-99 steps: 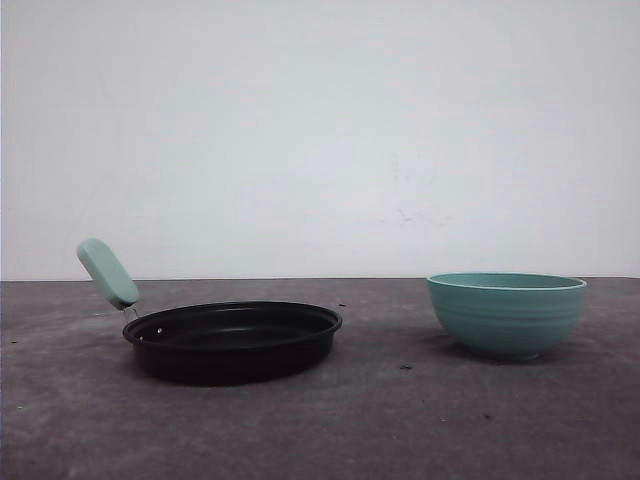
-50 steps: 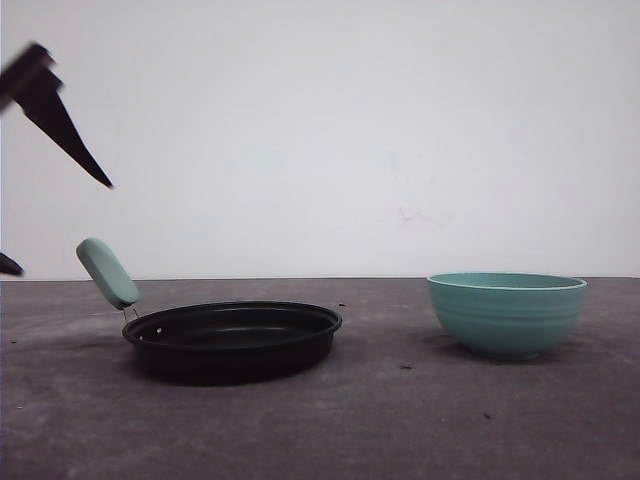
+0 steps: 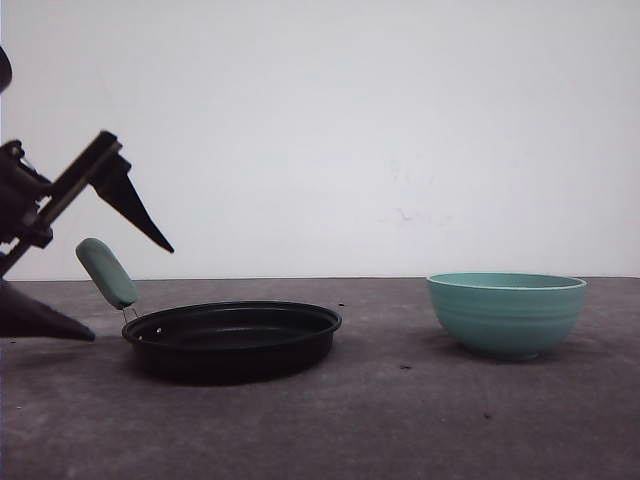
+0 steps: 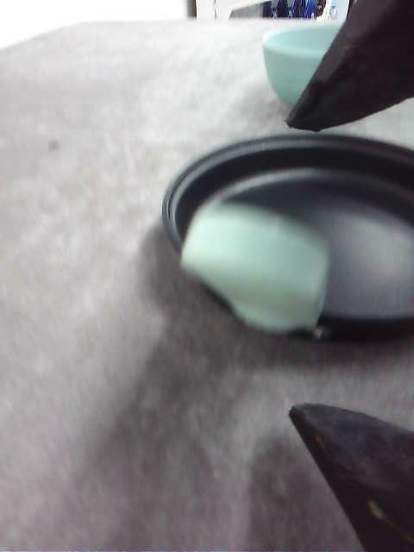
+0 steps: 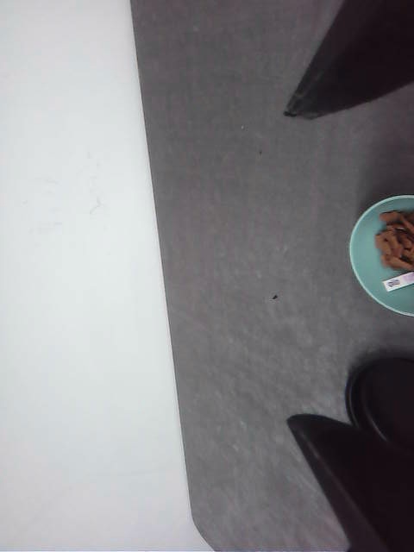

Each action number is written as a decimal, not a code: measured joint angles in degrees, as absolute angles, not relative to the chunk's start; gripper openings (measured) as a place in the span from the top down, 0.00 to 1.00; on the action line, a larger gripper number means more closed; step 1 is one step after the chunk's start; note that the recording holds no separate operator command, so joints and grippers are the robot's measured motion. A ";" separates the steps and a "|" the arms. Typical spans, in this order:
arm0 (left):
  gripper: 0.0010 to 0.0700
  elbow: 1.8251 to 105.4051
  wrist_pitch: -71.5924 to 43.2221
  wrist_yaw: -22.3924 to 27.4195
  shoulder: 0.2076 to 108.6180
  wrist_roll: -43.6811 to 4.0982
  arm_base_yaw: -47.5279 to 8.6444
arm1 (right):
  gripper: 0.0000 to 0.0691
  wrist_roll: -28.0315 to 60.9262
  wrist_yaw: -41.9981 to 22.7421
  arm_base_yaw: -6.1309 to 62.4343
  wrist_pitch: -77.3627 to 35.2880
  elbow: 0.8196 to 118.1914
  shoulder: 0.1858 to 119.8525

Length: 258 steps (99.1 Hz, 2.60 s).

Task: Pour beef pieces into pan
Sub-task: 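Reach the left gripper down to the mint-green pan handle, then grasp the pan handle with the left gripper and lift the pan, then grasp the rim of the mint-green bowl of beef with the right gripper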

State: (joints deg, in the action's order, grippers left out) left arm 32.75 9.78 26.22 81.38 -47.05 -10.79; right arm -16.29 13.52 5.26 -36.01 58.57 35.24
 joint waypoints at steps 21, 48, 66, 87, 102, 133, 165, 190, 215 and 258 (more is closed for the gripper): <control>0.55 32.75 12.21 23.35 82.89 -47.53 -10.79 | 0.01 -16.36 13.52 5.26 -37.21 58.57 33.91; 0.90 32.71 16.25 23.07 84.44 -47.27 -10.81 | 0.01 -16.95 13.52 5.26 -39.00 58.57 33.82; 0.93 32.71 16.49 23.66 84.49 -46.72 -10.79 | 0.01 -18.22 13.52 5.26 -39.94 58.57 33.82; 0.93 32.71 15.99 24.18 82.11 -45.69 -10.92 | 0.01 -18.48 13.52 5.26 -41.58 58.57 33.78; 0.93 33.26 14.98 28.10 74.96 -43.00 -11.03 | 0.01 -18.50 13.50 5.26 -45.12 58.57 35.27; 0.93 42.28 -8.14 29.02 63.11 -33.54 -14.96 | 0.26 -16.14 12.40 5.26 -46.39 58.59 52.84; 0.93 44.99 -19.16 27.66 57.34 -30.85 -18.17 | 0.62 -14.74 17.98 5.26 -40.77 58.59 76.49; 0.93 44.99 -21.15 27.38 56.82 -30.61 -19.20 | 0.62 -14.35 19.70 5.30 -39.42 58.59 86.19; 0.93 44.99 -21.17 26.81 56.82 -29.52 -19.77 | 0.82 -13.91 19.49 5.50 -36.42 58.59 89.69; 0.93 44.99 -21.19 26.50 56.82 -29.32 -19.75 | 0.91 -15.46 17.67 7.88 -31.22 58.59 90.43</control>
State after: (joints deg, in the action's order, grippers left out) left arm 44.99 -21.19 26.50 56.82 -29.32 -19.75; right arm -15.46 17.67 7.88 -31.22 58.59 90.43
